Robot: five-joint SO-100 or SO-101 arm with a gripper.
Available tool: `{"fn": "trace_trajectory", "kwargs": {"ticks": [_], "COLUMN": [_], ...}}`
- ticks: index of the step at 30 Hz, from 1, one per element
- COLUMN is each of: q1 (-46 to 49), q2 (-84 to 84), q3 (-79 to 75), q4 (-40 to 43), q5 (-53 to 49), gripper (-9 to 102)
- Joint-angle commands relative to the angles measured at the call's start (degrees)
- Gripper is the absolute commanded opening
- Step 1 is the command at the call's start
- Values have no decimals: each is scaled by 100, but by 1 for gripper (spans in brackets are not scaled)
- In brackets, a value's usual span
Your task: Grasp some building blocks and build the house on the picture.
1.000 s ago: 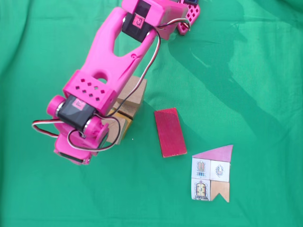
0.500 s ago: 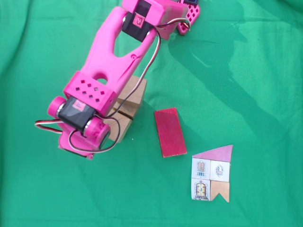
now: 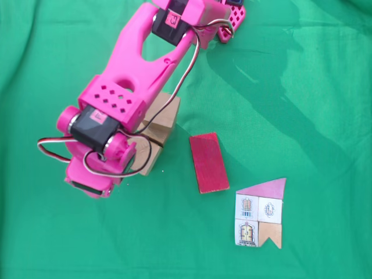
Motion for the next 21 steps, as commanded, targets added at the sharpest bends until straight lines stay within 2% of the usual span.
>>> {"fn": "trace_trajectory", "kwargs": {"ticks": [1, 11, 21], "q1": [26, 9, 18], "q2": [694, 1424, 2153], "q3": [-167, -167, 176], "q4": [62, 1872, 1978], "q5": [0, -9, -9], "gripper": [9, 9, 8]}}
